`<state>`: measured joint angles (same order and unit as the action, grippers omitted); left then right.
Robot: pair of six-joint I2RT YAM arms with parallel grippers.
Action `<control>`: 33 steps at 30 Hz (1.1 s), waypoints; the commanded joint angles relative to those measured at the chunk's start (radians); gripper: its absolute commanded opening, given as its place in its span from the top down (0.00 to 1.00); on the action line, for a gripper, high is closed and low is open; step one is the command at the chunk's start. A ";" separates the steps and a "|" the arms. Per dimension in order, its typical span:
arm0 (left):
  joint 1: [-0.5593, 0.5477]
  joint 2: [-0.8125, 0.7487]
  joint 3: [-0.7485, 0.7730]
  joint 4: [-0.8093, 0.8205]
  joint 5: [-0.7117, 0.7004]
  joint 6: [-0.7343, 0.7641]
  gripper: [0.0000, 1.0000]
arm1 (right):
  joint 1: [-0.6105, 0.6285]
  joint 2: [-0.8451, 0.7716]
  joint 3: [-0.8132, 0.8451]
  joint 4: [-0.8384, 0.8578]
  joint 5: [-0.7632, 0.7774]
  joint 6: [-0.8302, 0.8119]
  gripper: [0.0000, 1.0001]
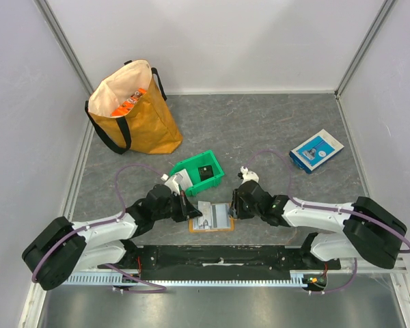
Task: Put the credit cards into the card holder
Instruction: Turn over the card slot in the card holder.
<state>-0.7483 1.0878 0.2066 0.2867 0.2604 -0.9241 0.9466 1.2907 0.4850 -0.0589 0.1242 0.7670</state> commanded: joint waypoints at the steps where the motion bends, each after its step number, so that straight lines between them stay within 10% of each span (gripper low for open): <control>1: -0.003 0.003 -0.021 0.082 0.017 -0.030 0.98 | 0.006 0.047 0.009 0.030 -0.029 0.006 0.60; 15: 0.032 -0.106 -0.062 0.011 0.005 -0.108 0.98 | 0.018 0.071 0.020 0.007 0.005 0.002 0.61; 33: 0.036 -0.006 -0.144 0.307 0.089 -0.185 0.98 | 0.023 0.068 0.020 -0.028 0.038 0.000 0.59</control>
<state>-0.7147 1.0786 0.0772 0.4747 0.3107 -1.0702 0.9623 1.3441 0.5041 -0.0013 0.1295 0.7692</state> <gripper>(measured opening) 0.023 0.400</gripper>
